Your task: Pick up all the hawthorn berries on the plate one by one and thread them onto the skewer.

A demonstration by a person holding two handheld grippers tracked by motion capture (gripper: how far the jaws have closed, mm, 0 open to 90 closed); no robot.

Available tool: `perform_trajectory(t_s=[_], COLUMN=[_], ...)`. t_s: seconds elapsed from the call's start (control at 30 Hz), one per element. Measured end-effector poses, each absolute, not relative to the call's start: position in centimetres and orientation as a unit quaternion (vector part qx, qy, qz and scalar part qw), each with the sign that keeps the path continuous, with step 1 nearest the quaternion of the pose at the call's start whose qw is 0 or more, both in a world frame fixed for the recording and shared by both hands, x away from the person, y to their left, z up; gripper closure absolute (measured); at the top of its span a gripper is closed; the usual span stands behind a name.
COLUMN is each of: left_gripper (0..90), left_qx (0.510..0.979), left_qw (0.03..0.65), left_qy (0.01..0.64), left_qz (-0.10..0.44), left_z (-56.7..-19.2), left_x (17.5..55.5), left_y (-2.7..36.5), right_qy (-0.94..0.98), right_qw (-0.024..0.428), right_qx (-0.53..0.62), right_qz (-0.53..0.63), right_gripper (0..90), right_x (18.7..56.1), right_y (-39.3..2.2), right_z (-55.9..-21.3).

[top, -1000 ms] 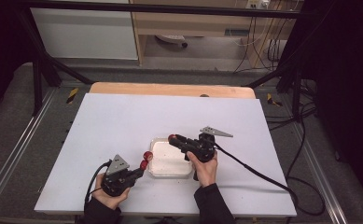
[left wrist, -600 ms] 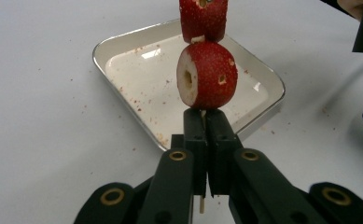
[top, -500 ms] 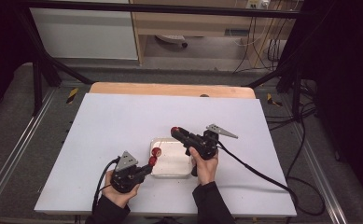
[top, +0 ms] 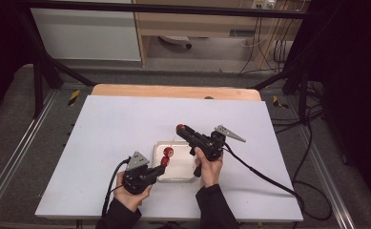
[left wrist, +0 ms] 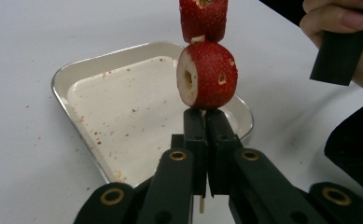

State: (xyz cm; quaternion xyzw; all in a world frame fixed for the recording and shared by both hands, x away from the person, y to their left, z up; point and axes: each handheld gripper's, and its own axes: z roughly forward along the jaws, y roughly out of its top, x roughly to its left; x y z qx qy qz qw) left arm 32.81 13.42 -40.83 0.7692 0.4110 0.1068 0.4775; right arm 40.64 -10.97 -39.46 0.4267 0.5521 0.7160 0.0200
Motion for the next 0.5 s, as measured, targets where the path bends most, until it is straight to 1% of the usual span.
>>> perform_trajectory(t_s=[0.5], left_gripper=[87.9], left_qx=[0.763], left_qw=[0.486], left_qy=[0.414], left_qz=[0.100], left_z=[-40.77], left_x=[33.08], left_y=[12.45], right_qy=[0.535], right_qw=[0.025], right_qx=[0.416], right_qz=[0.735], right_gripper=[62.2], right_x=[40.48], right_y=[-10.85], right_z=[-39.55])
